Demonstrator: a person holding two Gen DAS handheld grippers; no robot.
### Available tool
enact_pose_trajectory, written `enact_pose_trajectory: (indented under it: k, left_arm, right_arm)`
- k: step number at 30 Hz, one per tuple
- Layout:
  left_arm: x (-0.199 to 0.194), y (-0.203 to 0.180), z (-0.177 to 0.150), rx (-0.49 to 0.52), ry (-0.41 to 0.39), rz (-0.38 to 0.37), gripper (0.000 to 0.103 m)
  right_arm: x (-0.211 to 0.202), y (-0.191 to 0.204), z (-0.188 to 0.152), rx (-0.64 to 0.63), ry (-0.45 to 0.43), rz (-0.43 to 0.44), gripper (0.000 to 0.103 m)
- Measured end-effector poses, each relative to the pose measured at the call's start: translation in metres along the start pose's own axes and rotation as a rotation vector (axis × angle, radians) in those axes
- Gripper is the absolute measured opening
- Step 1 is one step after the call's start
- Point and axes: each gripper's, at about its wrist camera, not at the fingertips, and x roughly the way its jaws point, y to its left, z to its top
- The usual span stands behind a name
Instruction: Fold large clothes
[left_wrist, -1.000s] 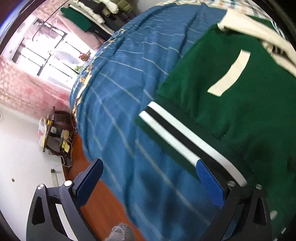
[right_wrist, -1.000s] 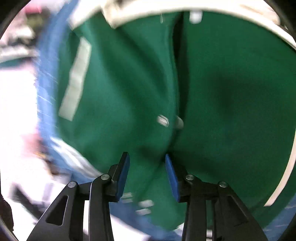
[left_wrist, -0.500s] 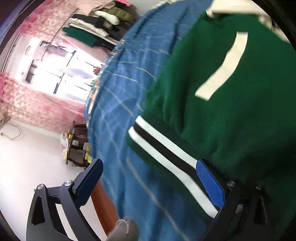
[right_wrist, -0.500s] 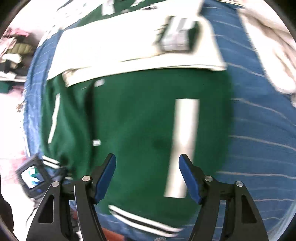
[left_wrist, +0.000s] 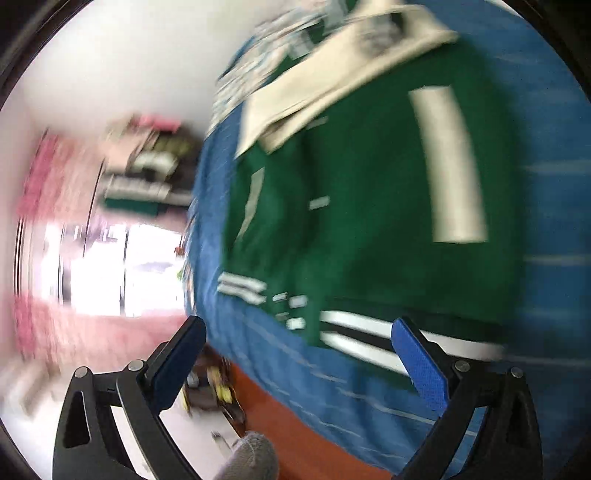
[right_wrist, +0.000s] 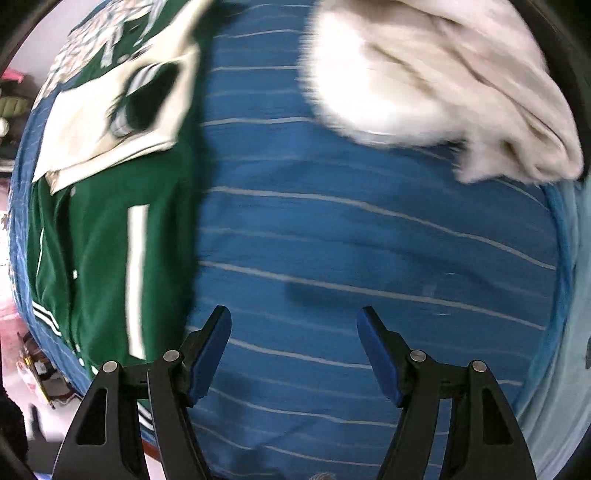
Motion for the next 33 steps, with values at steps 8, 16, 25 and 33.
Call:
enact_pose_trajectory:
  k: [8, 16, 25, 33]
  left_arm:
    - [0.025, -0.086, 0.032, 0.117, 0.063, 0.084, 0.103]
    - [0.074, -0.048, 0.072, -0.054, 0.159, 0.184, 0.103]
    - [0.045, 0.033, 0.072, -0.284, 0.1, -0.063, 0.013]
    - [0.051, 0.062, 0.079, -0.32, 0.086, -0.191, 0.011]
  right_arm:
    - [0.005, -0.067, 0.016, 0.052, 0.028, 0.012, 0.073]
    - [0.026, -0.057, 0.064, -0.019, 0.007, 0.134, 0.073]
    - [0.029, 0.01, 0.157, -0.077, -0.123, 0.663, 0.093]
    - [0.088, 0.065, 0.213, 0.121, 0.096, 0.77, 0.068]
